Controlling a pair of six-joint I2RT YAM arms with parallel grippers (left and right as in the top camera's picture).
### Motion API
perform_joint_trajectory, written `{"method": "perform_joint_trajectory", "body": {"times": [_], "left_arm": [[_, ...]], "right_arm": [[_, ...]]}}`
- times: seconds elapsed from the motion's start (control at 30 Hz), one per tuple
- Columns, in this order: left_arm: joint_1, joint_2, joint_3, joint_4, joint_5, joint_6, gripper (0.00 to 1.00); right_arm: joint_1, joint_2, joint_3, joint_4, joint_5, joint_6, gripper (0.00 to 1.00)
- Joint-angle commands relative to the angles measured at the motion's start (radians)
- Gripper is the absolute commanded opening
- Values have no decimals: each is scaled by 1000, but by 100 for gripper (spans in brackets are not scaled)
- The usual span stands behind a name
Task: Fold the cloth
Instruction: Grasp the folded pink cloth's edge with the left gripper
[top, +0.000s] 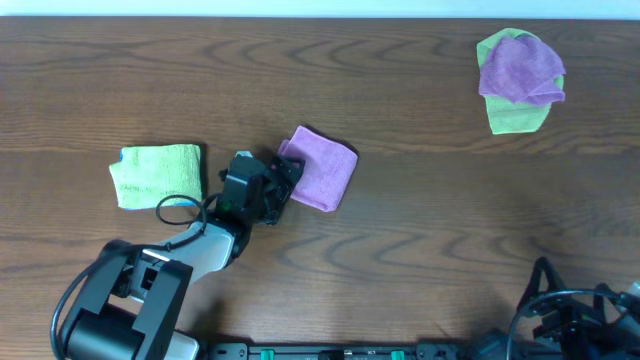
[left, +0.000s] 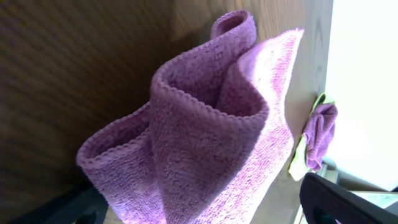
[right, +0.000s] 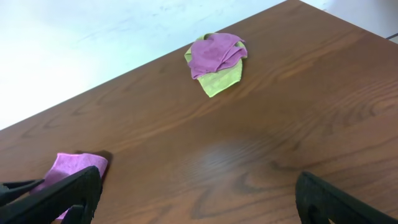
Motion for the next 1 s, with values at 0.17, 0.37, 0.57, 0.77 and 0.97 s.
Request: {"method": "perform_joint_trajectory", "body": {"times": [0.17,0.37,0.57,0.77,0.97], "left_arm": [[-39,84,-26,-38,-95,0,83],[-77,108,-26,-38,-148,-39,56],[-82,119,-26,-38,-175,-51,44],[-82,126,-26,-38,-180,-29,15],[-80,126,-26,-29,-176,40,6]], "right_arm": [[-6,-3,-2,-2,11,10,99],[-6,-3,-2,-2,11,10,99],[-6,-3,-2,-2,11,10,99],[-6,-3,-2,-2,11,10,99],[-6,-3,-2,-2,11,10,99]]}}
